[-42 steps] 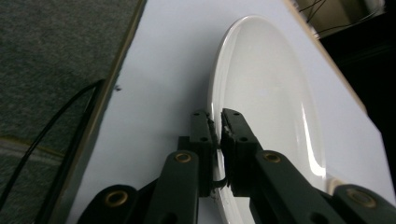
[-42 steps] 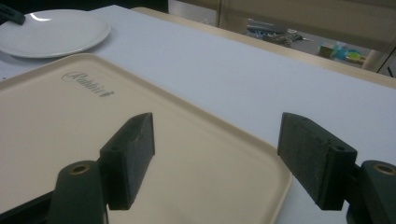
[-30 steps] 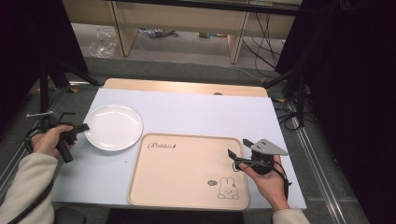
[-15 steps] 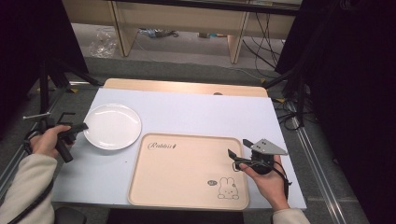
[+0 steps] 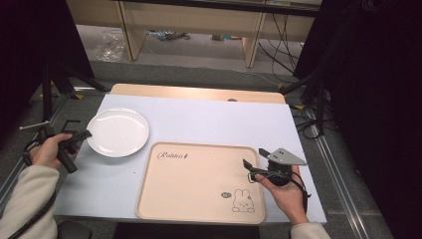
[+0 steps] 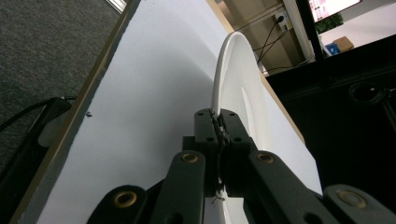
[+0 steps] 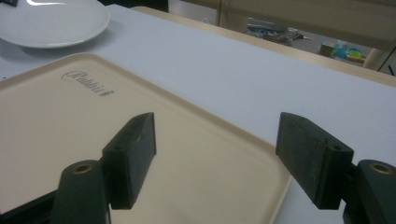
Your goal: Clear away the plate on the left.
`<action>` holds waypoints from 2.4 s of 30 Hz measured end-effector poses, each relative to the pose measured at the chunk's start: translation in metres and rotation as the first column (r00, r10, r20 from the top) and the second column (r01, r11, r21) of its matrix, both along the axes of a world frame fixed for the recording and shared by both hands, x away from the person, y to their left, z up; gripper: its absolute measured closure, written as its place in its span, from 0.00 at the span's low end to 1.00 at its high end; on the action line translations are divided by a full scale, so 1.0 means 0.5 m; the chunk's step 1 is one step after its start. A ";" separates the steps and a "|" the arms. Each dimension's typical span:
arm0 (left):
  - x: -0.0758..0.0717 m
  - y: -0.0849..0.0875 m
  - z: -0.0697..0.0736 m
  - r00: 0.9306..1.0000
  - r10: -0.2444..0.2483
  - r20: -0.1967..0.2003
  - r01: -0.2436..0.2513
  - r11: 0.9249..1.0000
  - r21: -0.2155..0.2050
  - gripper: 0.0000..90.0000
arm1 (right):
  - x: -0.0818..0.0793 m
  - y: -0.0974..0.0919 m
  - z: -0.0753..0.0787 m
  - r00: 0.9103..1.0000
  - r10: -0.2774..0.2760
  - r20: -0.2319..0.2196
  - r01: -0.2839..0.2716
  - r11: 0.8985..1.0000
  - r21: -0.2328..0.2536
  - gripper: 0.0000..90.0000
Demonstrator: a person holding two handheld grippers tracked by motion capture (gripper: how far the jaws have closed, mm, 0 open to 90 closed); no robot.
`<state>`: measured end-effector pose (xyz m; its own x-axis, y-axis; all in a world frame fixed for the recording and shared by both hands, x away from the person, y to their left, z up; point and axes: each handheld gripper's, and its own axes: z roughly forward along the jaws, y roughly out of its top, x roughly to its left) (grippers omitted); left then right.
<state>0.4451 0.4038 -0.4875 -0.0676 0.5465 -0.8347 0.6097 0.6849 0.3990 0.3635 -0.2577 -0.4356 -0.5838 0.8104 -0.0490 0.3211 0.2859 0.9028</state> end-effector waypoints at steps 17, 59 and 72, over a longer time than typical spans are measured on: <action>-0.008 0.000 0.013 0.999 0.023 0.040 -0.021 0.999 -0.045 0.97 | 0.000 0.000 0.000 1.000 0.000 0.001 0.000 1.000 0.003 0.33; -0.011 -0.041 0.036 0.997 -0.034 0.067 0.041 0.993 -0.114 0.96 | -0.003 -0.004 0.003 1.000 -0.012 -0.012 0.012 1.000 0.008 0.33; -0.011 -0.058 0.041 0.996 -0.058 0.067 0.066 0.990 -0.124 0.96 | 0.000 -0.005 0.001 1.000 -0.020 0.018 0.020 1.000 0.020 0.33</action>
<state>0.4396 0.3749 -0.4673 0.0185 0.4385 -0.8985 0.6291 0.6934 0.3513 0.3634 -0.2603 -0.4352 -0.5667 0.8228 -0.0430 0.3100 0.2613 0.9141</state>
